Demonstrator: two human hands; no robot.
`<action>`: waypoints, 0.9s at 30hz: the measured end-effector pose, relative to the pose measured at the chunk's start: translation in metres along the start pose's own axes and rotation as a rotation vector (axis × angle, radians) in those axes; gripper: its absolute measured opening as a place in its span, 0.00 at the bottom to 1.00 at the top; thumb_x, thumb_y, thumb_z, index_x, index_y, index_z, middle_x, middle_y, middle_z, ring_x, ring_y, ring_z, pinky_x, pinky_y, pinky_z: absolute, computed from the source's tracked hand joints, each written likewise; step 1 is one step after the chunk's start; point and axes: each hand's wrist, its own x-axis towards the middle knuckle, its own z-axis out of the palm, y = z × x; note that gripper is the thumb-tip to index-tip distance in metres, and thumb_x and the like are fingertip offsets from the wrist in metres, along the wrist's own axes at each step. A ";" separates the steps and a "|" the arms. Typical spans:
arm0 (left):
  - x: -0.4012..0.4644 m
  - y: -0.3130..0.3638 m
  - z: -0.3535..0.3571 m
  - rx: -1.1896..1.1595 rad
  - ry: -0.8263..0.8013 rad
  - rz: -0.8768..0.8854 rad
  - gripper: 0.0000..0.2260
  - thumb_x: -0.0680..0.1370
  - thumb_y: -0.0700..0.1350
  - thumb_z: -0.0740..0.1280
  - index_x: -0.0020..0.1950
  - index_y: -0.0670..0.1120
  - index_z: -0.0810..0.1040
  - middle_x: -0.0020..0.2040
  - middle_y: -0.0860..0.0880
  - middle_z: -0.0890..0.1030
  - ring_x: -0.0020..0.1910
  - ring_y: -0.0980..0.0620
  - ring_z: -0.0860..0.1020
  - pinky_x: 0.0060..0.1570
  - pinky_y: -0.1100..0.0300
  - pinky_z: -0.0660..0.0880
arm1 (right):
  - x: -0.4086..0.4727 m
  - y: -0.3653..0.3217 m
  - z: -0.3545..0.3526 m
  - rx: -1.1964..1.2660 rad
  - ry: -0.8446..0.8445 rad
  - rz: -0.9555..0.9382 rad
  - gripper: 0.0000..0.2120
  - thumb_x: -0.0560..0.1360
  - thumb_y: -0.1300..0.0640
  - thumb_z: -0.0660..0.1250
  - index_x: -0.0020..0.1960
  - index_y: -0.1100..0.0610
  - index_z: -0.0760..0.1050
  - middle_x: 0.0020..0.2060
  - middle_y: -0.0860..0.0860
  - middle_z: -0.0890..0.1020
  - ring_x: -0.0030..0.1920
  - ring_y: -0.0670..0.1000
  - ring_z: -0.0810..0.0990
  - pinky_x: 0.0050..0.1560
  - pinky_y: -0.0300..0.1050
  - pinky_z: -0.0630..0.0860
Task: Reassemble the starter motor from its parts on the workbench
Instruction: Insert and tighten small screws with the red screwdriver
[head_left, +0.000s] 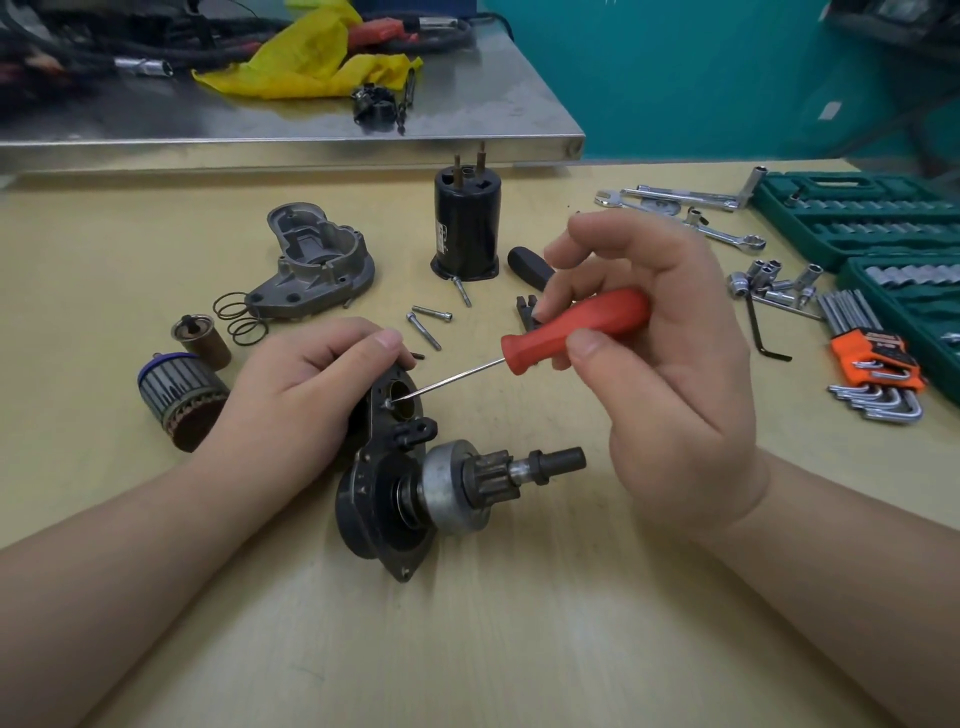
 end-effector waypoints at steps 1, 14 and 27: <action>0.000 0.000 0.000 -0.005 -0.002 -0.002 0.13 0.86 0.48 0.67 0.46 0.48 0.87 0.39 0.48 0.84 0.39 0.56 0.79 0.39 0.66 0.74 | 0.000 -0.001 0.001 0.000 0.012 -0.007 0.24 0.77 0.73 0.61 0.71 0.58 0.68 0.61 0.57 0.77 0.54 0.61 0.81 0.52 0.48 0.79; 0.001 0.003 0.000 0.019 -0.011 -0.011 0.14 0.86 0.47 0.66 0.46 0.46 0.87 0.38 0.52 0.84 0.39 0.60 0.79 0.40 0.70 0.73 | 0.002 -0.001 0.000 -0.142 -0.035 -0.092 0.21 0.79 0.73 0.58 0.68 0.57 0.70 0.64 0.55 0.74 0.48 0.45 0.83 0.48 0.45 0.76; 0.001 0.002 -0.001 0.010 -0.010 -0.029 0.14 0.86 0.47 0.66 0.46 0.47 0.88 0.39 0.49 0.84 0.38 0.59 0.79 0.38 0.69 0.73 | 0.001 0.007 -0.001 -0.081 -0.028 -0.029 0.18 0.85 0.63 0.58 0.74 0.60 0.71 0.65 0.58 0.77 0.47 0.58 0.85 0.45 0.44 0.79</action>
